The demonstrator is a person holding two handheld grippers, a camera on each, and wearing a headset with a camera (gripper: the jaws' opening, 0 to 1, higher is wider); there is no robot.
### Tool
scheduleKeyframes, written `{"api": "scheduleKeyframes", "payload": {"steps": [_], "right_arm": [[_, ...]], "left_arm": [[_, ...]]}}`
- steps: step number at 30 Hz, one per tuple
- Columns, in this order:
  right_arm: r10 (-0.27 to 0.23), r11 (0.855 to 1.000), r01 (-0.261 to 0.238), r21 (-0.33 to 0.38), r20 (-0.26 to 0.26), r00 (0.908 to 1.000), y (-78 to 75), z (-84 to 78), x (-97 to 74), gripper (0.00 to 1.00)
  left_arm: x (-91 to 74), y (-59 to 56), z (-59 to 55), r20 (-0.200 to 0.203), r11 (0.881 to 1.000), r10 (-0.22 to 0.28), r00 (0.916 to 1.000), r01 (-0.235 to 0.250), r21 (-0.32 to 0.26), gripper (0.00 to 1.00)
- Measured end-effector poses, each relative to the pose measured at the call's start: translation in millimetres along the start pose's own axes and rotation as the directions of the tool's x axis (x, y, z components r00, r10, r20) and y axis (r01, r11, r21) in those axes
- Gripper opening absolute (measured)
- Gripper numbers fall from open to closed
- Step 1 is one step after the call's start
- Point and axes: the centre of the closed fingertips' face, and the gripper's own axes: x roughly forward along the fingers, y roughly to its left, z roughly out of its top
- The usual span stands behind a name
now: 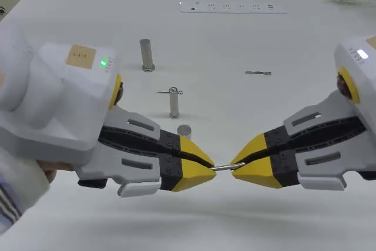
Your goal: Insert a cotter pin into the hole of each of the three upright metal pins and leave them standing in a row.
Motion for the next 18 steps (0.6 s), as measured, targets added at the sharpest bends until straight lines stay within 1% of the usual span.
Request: {"api": "scheduleKeyframes", "payload": {"steps": [5,6,7,9,10,11,12,13,14,15,16,18], "right_arm": [[-0.010,1.000,0.010,-0.014,-0.006,0.9999,-3.2,-0.1,0.8,0.04],[-0.012,1.000,0.012,-0.015,-0.004,0.9999,-3.9,0.3,1.1,0.04],[-0.015,1.000,0.015,-0.009,-0.002,0.9999,-5.2,0.5,1.5,0.04],[-0.026,1.000,0.026,-0.010,-0.001,0.9997,-8.2,0.2,1.6,0.04],[-0.037,0.999,0.037,-0.009,-0.002,0.9993,-11.2,-0.3,1.5,0.04],[-0.046,0.999,0.046,-0.006,0.002,0.9989,-13.8,-0.2,1.2,0.04],[-0.059,0.998,0.058,0.003,0.007,0.9983,-17.6,-0.3,0.7,0.04],[-0.068,0.998,0.068,0.009,0.010,0.9976,-20.3,-0.6,0.2,0.04],[-0.082,0.997,0.082,0.016,0.008,0.9966,-23.9,-1.9,-0.4,0.04],[-0.090,0.996,0.090,0.018,0.005,0.9959,-26.3,-2.9,-0.8,0.04],[-0.101,0.995,0.101,0.021,0.003,0.9948,-29.5,-4.4,-1.2,0.04],[-0.119,0.992,0.119,0.034,-0.003,0.9929,-34.7,-7.4,-1.3,0.04]], "left_arm": [[-0.7,6.2,0.4,0.026,0.999,0.035,0.9990,-0.036,0.004,0.02],[-1.4,8.1,0.8,0.034,0.999,0.043,0.9985,-0.043,-0.003,0.02],[-2.4,12.3,2.0,0.050,0.998,0.064,0.9967,-0.063,-0.024,0.03],[-4.5,17.6,1.9,0.058,0.996,0.089,0.9943,-0.089,-0.011,0.08],[-6.4,22.6,2.4,0.067,0.993,0.115,0.9910,-0.115,-0.013,0.13],[-8.1,26.8,2.6,0.073,0.990,0.137,0.9879,-0.135,-0.030,0.17],[-10.5,32.8,2.7,0.083,0.985,0.167,0.9824,-0.162,-0.062,0.21],[-12.2,35.8,2.3,0.085,0.982,0.180,0.9800,-0.174,-0.075,0.26],[-14.4,38.2,2.5,0.091,0.982,0.185,0.9785,-0.180,-0.064,0.30],[-16.3,40.9,2.8,0.096,0.979,0.196,0.9758,-0.191,-0.065,0.32],[-18.6,46.8,3.2,0.105,0.973,0.225,0.9687,-0.218,-0.076,0.35],[-21.3,54.5,1.9,0.107,0.964,0.261,0.9593,-0.252,-0.088,0.38]]}}
